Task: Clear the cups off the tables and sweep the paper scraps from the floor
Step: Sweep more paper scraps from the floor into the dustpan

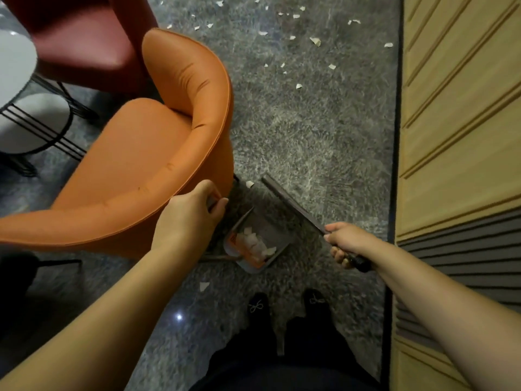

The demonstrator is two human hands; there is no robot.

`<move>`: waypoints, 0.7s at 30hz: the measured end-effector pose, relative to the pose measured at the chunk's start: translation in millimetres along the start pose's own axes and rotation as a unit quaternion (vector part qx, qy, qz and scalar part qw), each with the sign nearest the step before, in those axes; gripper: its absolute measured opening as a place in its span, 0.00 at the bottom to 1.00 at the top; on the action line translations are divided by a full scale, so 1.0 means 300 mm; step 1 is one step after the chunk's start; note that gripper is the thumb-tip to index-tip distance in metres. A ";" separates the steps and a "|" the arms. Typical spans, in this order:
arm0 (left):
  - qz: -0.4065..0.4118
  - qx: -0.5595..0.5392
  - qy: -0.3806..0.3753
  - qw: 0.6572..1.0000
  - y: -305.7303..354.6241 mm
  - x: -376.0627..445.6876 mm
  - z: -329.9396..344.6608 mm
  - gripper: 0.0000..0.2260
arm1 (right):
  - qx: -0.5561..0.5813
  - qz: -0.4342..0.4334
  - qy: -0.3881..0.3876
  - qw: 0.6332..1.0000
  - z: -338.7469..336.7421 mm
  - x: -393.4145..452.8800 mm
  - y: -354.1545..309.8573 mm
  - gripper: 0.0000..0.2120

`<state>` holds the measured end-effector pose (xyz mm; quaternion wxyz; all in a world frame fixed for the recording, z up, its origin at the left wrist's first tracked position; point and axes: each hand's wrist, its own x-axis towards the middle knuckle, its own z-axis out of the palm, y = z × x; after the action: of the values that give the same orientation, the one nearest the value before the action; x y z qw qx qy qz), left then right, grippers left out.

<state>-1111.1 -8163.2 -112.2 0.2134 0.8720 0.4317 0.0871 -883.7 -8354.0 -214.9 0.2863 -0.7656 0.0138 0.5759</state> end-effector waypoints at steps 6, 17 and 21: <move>-0.104 -0.021 0.038 0.994 -0.015 -0.051 0.019 0.07 | -0.078 -0.021 -0.029 0.996 -0.036 0.183 -0.181 0.11; -0.238 -0.018 0.090 0.967 0.091 -0.145 0.070 0.06 | -0.332 -0.095 -0.075 0.935 -0.061 0.411 -0.392 0.12; -0.259 -0.012 0.104 0.960 0.107 -0.173 0.083 0.06 | -0.393 -0.043 -0.079 0.915 -0.035 0.469 -0.381 0.14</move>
<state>-1111.7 -8228.8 -118.4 0.1926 0.7136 0.6619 0.1243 -787.2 -8219.8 -290.1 -0.0133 -0.7684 -0.2691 0.5805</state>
